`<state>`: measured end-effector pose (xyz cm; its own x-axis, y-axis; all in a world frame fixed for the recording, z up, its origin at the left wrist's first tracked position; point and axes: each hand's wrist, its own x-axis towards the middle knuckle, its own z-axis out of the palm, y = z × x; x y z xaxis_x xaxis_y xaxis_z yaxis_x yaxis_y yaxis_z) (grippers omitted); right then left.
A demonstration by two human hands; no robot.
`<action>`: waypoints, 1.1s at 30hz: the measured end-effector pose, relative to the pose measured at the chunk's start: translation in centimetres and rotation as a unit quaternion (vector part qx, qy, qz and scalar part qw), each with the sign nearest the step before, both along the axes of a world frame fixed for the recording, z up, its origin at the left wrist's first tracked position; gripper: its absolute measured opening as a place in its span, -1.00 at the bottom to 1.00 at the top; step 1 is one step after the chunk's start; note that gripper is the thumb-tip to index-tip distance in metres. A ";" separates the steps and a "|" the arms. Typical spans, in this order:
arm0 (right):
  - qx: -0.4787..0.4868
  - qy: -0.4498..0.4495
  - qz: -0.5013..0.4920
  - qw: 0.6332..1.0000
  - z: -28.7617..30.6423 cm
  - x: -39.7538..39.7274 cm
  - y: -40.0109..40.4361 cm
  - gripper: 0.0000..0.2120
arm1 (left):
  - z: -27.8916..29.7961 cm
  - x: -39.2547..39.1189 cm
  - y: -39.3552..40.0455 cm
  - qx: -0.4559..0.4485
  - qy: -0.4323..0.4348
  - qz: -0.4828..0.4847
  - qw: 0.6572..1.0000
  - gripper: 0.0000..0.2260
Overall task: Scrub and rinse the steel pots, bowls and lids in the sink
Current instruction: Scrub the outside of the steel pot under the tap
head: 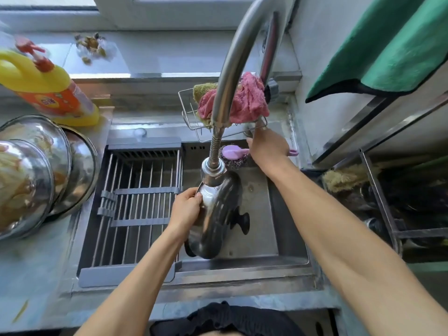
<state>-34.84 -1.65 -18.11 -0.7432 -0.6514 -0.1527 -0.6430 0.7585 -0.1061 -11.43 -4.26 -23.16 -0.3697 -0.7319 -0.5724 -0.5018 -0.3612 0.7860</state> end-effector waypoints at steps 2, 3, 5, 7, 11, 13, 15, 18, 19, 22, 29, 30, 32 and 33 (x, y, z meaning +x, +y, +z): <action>-0.026 -0.018 0.016 0.999 -0.4 -0.5 -0.2 -0.76 | -0.1 0.0 0.2 0.001 -0.002 -0.001 1.000 -0.77; -0.036 -0.025 0.023 0.999 -0.5 -0.6 -0.1 -0.75 | -0.1 0.0 0.2 -0.003 -0.002 0.000 1.000 -0.76; -0.039 -0.019 0.035 0.998 -0.6 -0.8 0.2 -0.73 | 0.0 0.0 0.2 -0.004 -0.004 -0.001 1.000 -0.75; -0.037 -0.020 0.044 0.998 -0.7 -0.8 0.2 -0.72 | 0.0 0.0 0.1 0.001 -0.001 0.004 1.000 -0.74; -0.045 0.016 0.078 0.996 -0.9 -0.7 0.5 -0.74 | 0.2 0.2 0.2 0.007 -0.002 0.005 1.000 -0.74; -0.053 0.036 0.094 0.993 -0.9 -0.6 0.6 -0.76 | 0.3 0.2 0.3 0.013 -0.001 0.004 1.000 -0.75; -0.067 0.028 0.087 0.993 -1.0 -0.6 0.6 -0.76 | 0.5 0.3 0.4 0.021 0.002 0.002 1.000 -0.77; -0.120 -0.005 0.064 0.991 -1.0 -0.5 1.3 -0.73 | 0.7 0.6 0.3 0.037 0.000 -0.012 0.999 -0.78; -0.130 -0.018 0.063 0.989 -1.1 -0.2 1.8 -0.66 | 0.7 0.8 0.2 0.040 -0.001 -0.022 0.999 -0.78; -0.125 -0.078 0.058 0.987 -1.0 1.0 4.1 -0.38 | 0.9 1.4 0.1 0.035 -0.014 -0.056 0.998 -0.78; -0.110 -0.176 0.114 0.972 3.1 5.2 8.4 -0.55 | 1.2 2.8 0.4 -0.001 -0.005 -0.073 0.997 -0.72; -0.084 -0.181 0.138 0.970 3.4 6.2 8.4 -0.65 | 1.3 2.9 0.5 -0.002 0.001 -0.068 0.998 -0.70; -0.013 -0.159 0.202 0.966 3.3 8.0 8.2 -0.82 | 1.3 2.8 0.9 -0.007 0.011 -0.066 0.998 -0.68; 0.021 -0.140 0.230 0.963 3.2 8.7 7.9 -0.85 | 1.3 2.8 1.0 -0.008 0.012 -0.068 0.998 -0.67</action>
